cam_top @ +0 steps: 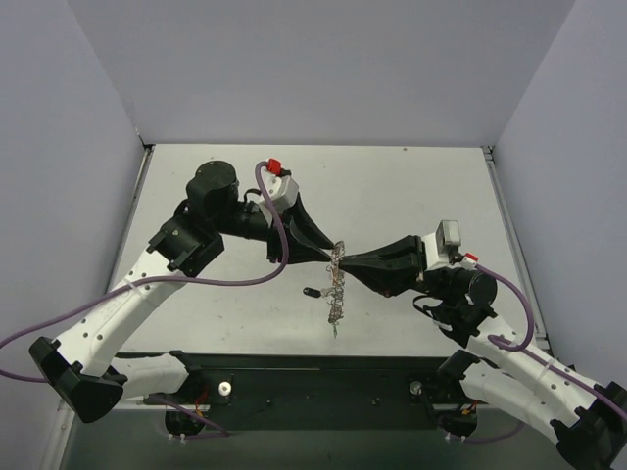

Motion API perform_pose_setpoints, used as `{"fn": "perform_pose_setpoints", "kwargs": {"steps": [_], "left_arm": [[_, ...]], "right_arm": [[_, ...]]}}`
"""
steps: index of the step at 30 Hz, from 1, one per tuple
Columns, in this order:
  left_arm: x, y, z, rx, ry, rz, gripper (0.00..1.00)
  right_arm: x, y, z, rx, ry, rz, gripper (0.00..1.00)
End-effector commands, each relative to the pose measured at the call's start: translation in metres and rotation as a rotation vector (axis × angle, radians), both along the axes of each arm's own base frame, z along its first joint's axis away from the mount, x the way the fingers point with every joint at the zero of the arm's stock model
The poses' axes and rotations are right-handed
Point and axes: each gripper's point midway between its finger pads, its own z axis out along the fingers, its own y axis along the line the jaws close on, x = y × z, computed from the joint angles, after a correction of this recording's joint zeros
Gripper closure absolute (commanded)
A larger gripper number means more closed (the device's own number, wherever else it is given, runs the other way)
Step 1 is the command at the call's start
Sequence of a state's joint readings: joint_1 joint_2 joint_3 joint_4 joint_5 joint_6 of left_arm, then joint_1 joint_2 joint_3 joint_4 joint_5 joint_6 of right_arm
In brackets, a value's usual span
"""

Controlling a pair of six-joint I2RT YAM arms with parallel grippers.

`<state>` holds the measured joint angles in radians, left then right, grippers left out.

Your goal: Put the keys on the keyring

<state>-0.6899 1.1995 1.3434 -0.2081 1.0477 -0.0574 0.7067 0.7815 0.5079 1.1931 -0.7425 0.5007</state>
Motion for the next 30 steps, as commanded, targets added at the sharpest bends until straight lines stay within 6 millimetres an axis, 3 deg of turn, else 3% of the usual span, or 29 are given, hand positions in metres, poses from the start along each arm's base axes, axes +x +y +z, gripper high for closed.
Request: {"fn": "perform_pose_setpoints", "kwargs": {"steps": [1,6,12,30], "left_arm": [[-0.012,0.006,0.013,-0.005,-0.027,-0.04,0.63],[-0.012,0.008,0.016,-0.018,-0.044,-0.017,0.63],[-0.014,0.015,0.039,-0.105,-0.096,0.048,0.53],[-0.018,0.003,0.036,-0.089,-0.044,-0.001,0.61]], "right_arm": [[-0.056,-0.047,0.085,0.313,-0.386,0.003,1.0],[-0.055,-0.046,0.084,0.309,-0.386,-0.001,1.0],[-0.054,-0.045,0.082,0.305,-0.384,0.0,1.0],[-0.055,-0.043,0.081,0.302,-0.386,0.011,1.0]]}}
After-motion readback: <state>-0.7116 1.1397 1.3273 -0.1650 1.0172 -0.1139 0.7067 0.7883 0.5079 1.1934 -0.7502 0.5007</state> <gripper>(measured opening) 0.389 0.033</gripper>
